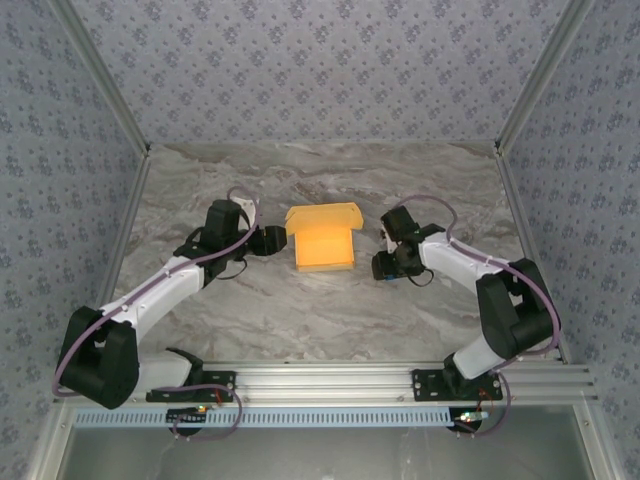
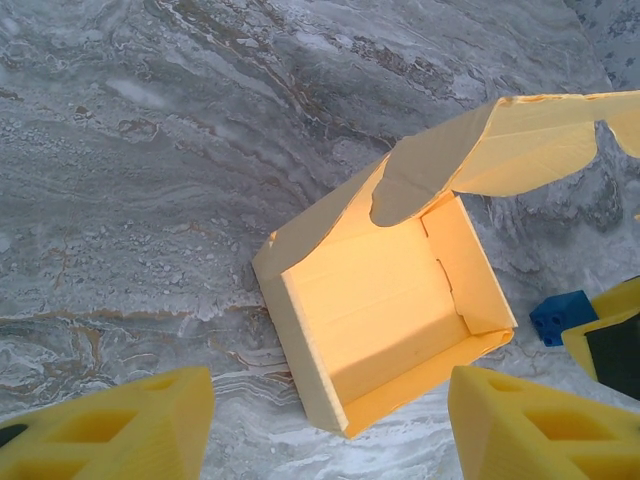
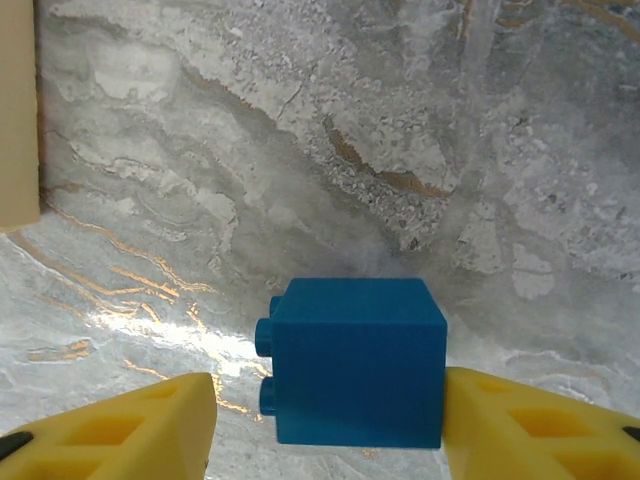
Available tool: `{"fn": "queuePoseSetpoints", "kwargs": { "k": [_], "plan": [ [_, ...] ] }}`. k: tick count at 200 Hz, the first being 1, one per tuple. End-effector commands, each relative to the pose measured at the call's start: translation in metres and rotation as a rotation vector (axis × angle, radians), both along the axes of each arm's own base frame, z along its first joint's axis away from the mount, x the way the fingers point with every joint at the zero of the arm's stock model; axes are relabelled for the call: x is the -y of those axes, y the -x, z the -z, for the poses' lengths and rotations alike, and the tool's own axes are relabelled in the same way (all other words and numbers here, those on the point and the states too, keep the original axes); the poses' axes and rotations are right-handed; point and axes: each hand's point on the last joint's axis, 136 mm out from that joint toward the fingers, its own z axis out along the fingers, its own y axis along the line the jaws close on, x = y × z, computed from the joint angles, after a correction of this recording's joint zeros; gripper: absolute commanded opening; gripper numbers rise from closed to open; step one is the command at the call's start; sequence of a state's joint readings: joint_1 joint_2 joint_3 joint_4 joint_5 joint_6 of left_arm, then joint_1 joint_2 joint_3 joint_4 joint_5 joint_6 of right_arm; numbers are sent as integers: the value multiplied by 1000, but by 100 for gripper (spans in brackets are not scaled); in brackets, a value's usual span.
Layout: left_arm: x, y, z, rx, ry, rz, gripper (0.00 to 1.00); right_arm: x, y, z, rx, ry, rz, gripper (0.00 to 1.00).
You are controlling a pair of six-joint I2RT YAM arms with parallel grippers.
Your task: Fold the paper box
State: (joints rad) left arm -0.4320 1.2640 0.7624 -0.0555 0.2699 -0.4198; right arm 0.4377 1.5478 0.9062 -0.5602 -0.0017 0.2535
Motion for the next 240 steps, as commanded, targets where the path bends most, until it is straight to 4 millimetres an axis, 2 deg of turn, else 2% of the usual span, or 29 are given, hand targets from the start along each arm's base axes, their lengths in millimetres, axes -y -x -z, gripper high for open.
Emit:
{"fn": "queuePoseSetpoints", "kwargs": {
  "k": [1, 11, 41, 119, 141, 163, 195, 215, 240],
  "plan": [
    [4, -1, -6, 15, 10, 23, 63, 1, -5, -3, -3, 34, -12, 60],
    [4, -1, -6, 14, 9, 23, 63, 4, -1, -1, -27, 49, -15, 62],
    [4, 0, -6, 15, 8, 25, 63, 2, -7, 3, -37, 57, -23, 63],
    [2, 1, -3, 11, 0, 23, 63, 3, -13, 10, -38, 78, -23, 46],
    [2, 2, -2, 8, -4, 23, 63, 3, -12, 5, -17, 84, -15, 43],
    [-1, 3, 0, 9, -16, 15, 63, -2, -9, -12, 40, 76, 4, 42],
    [-13, 6, 7, 6, -35, -34, 63, -33, -5, -48, 154, 24, 15, 42],
    [-20, 9, 9, 6, -28, -62, 63, -67, -9, -71, 244, -33, 10, 42],
    [-28, 13, 11, 10, -27, -85, 63, -110, -19, -82, 307, -65, 2, 42]
  ]
}}
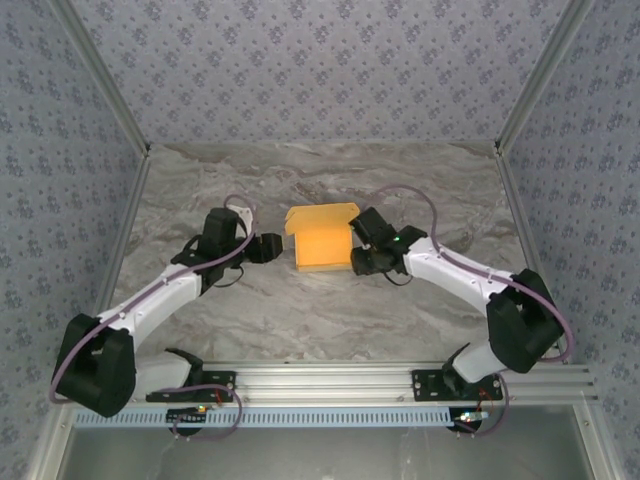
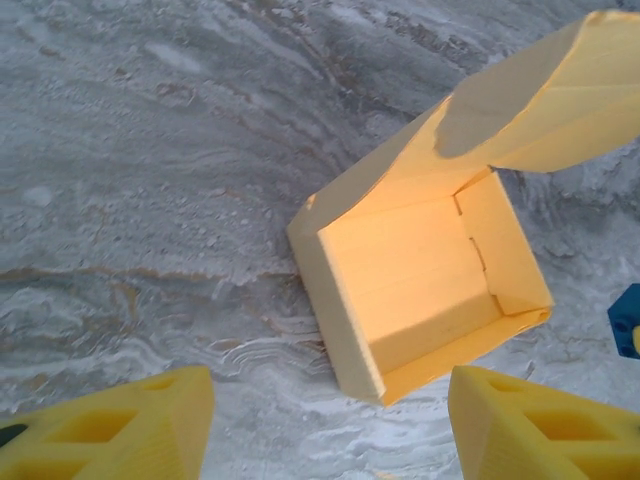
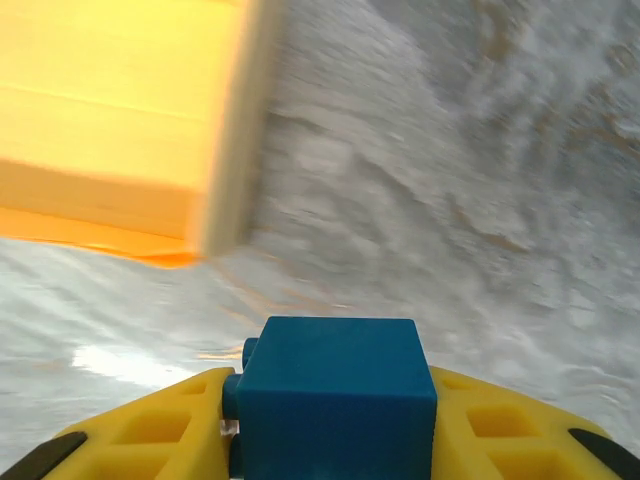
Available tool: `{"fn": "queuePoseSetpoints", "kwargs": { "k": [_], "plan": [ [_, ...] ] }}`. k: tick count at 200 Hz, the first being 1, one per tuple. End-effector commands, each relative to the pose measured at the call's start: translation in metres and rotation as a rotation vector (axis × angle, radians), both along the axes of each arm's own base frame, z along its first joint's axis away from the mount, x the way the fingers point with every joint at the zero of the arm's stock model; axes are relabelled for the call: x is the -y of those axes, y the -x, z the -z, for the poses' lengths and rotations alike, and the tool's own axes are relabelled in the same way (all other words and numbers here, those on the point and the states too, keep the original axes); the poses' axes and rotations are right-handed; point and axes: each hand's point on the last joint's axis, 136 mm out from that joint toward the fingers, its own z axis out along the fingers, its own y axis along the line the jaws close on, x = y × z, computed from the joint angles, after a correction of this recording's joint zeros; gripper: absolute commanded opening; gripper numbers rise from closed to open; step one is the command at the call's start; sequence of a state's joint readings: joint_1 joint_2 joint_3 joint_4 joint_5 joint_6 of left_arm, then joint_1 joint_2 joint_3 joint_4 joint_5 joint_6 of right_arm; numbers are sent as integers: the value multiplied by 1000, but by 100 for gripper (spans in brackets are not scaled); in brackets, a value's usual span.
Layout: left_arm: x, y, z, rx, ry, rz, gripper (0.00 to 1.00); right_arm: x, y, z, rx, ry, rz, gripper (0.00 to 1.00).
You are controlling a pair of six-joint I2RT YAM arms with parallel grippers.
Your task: Fold the paper box
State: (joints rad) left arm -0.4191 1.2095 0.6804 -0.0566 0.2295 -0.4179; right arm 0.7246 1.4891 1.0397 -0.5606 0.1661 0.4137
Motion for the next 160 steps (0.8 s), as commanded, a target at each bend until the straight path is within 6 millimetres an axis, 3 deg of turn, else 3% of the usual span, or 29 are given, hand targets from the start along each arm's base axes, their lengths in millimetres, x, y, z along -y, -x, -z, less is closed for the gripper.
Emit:
{"fn": "queuePoseSetpoints", "kwargs": {
  "k": [1, 35, 63, 160],
  "plan": [
    [-10, 2, -7, 26, 7, -40, 63, -30, -19, -17, 82, -45, 71, 42],
    [-18, 9, -12, 46, -5, -54, 63, -78, -41, -14, 91, -62, 49, 42],
    [-26, 15, -18, 68, -18, -70, 64, -97, -52, 3, 68, -62, 56, 42],
    [-34, 21, -26, 106, -34, -82, 66, -96, -63, 46, 31, 3, 110, 47]
  ]
}}
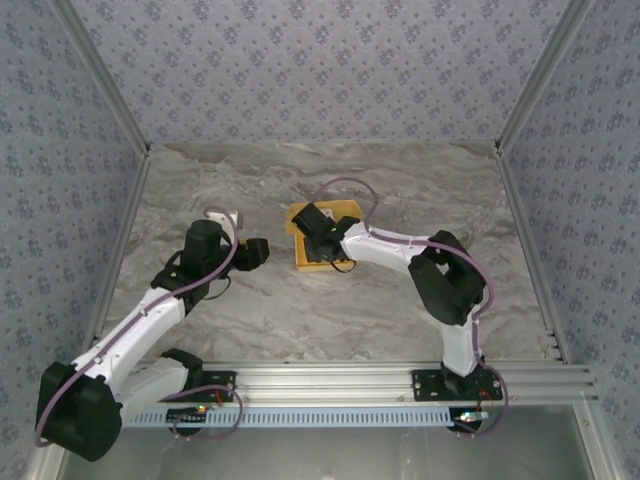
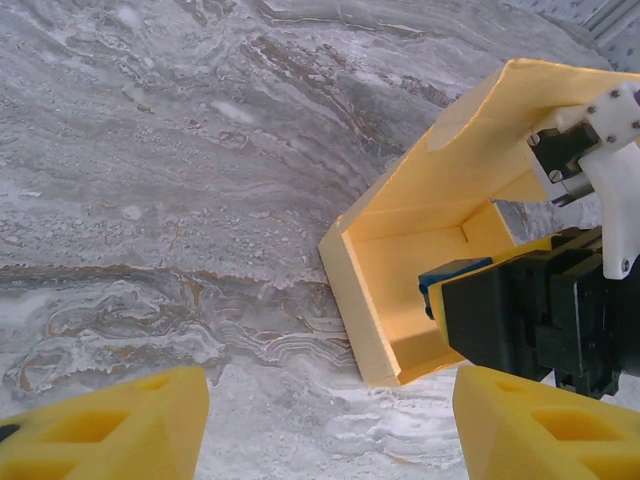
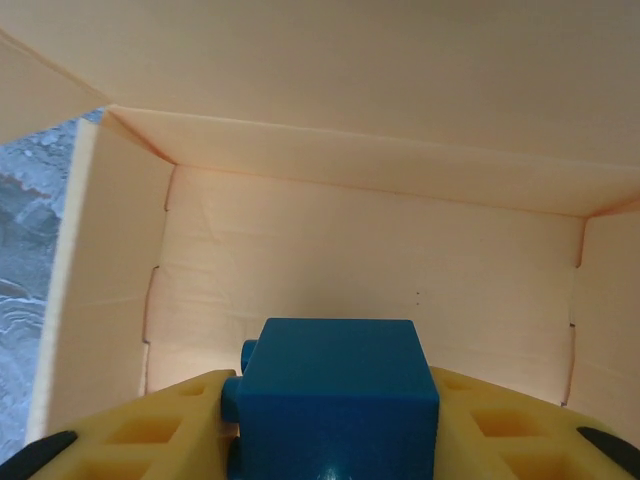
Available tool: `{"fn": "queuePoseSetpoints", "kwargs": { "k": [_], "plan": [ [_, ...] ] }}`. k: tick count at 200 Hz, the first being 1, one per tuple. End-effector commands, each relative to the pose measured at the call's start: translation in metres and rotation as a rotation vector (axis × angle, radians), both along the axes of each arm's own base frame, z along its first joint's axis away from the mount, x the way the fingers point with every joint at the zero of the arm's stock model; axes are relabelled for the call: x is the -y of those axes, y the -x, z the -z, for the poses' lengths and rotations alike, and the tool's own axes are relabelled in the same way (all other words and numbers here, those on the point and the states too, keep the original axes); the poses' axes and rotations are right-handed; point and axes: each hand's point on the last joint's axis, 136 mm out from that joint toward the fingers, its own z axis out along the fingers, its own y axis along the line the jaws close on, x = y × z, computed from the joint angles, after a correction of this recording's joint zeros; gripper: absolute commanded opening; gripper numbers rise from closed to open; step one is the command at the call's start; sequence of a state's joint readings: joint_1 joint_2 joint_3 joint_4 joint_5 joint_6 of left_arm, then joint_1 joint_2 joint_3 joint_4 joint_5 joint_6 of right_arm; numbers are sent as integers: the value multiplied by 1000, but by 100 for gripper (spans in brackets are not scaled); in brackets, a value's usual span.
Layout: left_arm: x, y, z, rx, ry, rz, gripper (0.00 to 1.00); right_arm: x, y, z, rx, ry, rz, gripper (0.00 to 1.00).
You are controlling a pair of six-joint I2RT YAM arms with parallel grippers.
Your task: Fold the paper box
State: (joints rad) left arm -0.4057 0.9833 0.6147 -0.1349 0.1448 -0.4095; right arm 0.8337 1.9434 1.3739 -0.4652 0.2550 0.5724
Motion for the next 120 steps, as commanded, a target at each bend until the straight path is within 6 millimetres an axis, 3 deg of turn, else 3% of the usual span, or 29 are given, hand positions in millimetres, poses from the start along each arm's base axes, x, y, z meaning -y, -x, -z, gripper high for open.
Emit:
{"fn": "queuePoseSetpoints", "kwargs": {
  "k": [1, 31, 76, 120],
  "plan": [
    [-4, 1, 1, 7, -15, -5, 66, 0, -8, 0, 17, 2, 40, 48],
    [-4, 1, -1, 10, -15, -4, 66, 0, -10, 2, 12, -3, 40, 54],
    [-3, 0, -2, 12, -12, -2, 66, 2, -9, -11, 42, 5, 33, 64],
    [0, -1, -1, 8, 13, -1, 66, 5, 3, -46, 136, -39, 14, 67]
  ]
}}
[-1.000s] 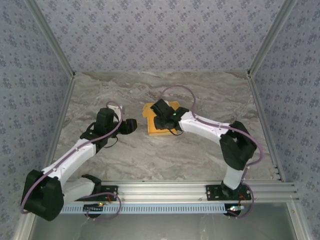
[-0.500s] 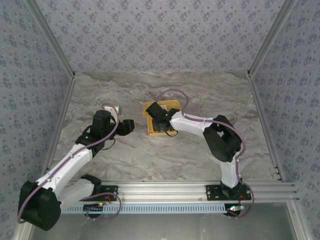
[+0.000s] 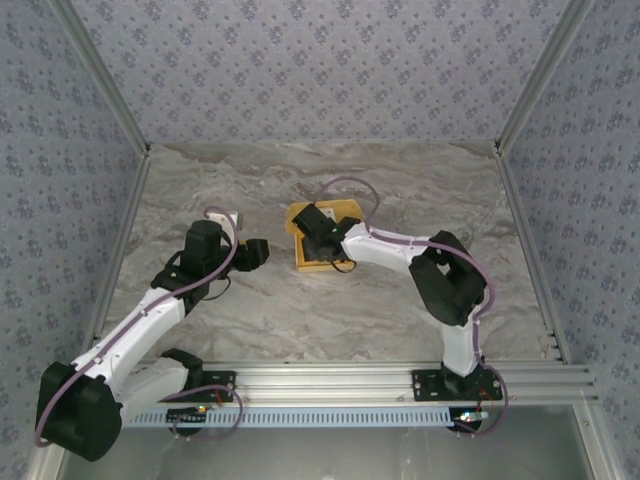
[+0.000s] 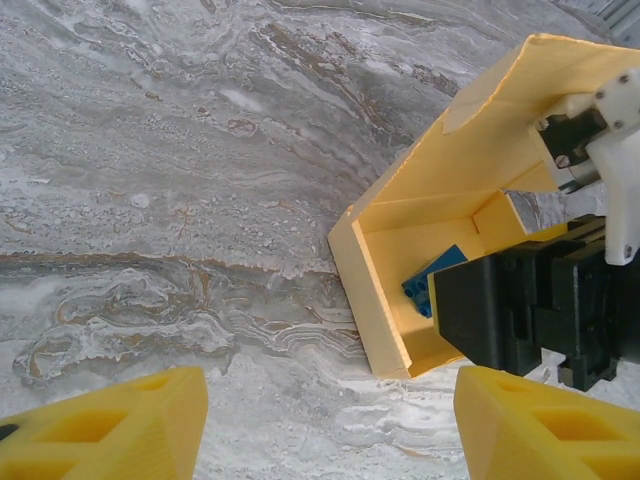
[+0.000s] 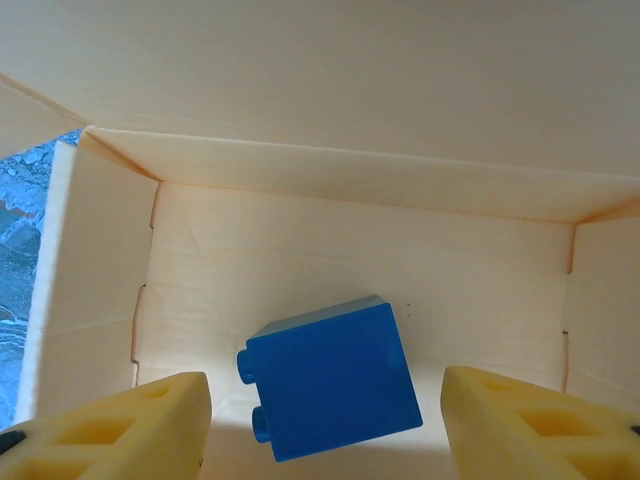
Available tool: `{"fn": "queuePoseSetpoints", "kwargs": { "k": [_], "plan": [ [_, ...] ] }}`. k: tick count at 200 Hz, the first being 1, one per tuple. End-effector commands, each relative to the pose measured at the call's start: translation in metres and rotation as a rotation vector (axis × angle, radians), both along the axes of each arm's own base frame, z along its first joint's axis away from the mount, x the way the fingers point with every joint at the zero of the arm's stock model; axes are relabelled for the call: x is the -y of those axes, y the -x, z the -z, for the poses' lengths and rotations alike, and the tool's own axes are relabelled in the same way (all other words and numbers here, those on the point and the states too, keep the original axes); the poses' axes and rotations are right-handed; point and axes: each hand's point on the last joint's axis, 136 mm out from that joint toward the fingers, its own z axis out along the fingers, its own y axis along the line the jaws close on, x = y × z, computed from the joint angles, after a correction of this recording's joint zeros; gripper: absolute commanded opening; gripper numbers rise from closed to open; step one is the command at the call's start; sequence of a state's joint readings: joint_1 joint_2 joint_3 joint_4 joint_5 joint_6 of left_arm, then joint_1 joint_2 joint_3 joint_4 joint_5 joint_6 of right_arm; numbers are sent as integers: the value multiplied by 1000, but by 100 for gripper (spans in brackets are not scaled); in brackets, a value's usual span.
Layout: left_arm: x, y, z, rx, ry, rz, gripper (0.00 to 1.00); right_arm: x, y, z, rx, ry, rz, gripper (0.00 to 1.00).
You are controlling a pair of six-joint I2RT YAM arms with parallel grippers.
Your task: Fold the paper box
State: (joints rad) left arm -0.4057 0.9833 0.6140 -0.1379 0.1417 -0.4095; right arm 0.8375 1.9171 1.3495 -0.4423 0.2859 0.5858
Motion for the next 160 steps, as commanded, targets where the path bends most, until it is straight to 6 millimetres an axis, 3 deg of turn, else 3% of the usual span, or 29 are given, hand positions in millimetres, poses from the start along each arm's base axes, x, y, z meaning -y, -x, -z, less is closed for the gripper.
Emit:
{"fn": "queuePoseSetpoints", "kwargs": {
  "k": [1, 35, 45, 63, 90, 115, 129, 160],
  "plan": [
    [1, -1, -2, 10, 18, 3, 67, 2, 5, -40, 104, -32, -10, 67],
    [11, -6, -5, 32, 74, 25, 70, 6, 26, -72, 206, -26, -119, 70],
    [16, -9, -6, 44, 88, 52, 71, 17, 36, -70, 214, 6, -168, 70],
    [27, -15, -8, 77, 105, 98, 72, 35, 40, -92, 278, 6, -243, 71],
    [40, -26, -15, 152, 86, 177, 72, 71, 23, -116, 322, -39, -287, 72],
    [43, -36, -16, 217, 10, 226, 73, 95, 6, -118, 348, -87, -356, 72],
    [45, -41, -12, 240, -39, 257, 74, 106, -6, -118, 367, -108, -389, 73],
    [55, -52, -4, 272, -122, 339, 75, 108, -18, -117, 415, -139, -507, 73]
  ]
}}
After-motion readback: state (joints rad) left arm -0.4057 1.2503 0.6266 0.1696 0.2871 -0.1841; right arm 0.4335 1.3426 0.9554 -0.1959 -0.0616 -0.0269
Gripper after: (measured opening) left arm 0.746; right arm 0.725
